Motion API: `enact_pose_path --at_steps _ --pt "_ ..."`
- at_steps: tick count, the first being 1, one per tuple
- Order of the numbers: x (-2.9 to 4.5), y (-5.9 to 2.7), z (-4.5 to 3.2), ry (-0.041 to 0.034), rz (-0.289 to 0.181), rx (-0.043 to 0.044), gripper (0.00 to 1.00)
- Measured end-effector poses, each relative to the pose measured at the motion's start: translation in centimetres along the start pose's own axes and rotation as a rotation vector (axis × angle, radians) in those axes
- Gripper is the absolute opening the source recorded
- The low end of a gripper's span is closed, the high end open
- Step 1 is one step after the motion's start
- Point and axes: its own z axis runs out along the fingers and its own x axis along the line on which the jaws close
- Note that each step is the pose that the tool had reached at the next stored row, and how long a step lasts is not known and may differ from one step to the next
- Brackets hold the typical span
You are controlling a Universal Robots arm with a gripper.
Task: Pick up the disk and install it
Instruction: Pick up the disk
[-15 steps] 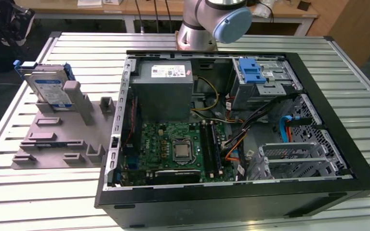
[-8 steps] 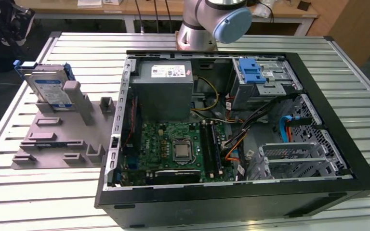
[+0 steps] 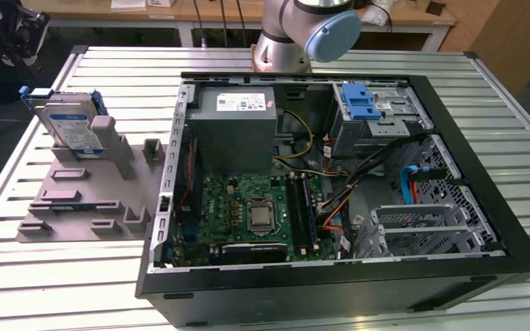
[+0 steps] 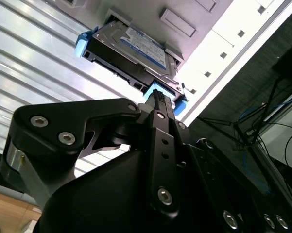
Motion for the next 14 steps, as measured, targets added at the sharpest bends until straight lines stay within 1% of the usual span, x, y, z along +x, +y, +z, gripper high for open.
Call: enact_pose_path --at_steps 14 --pt "0.0 0.0 0.0 0.0018 -0.042 -0.001 0.11"
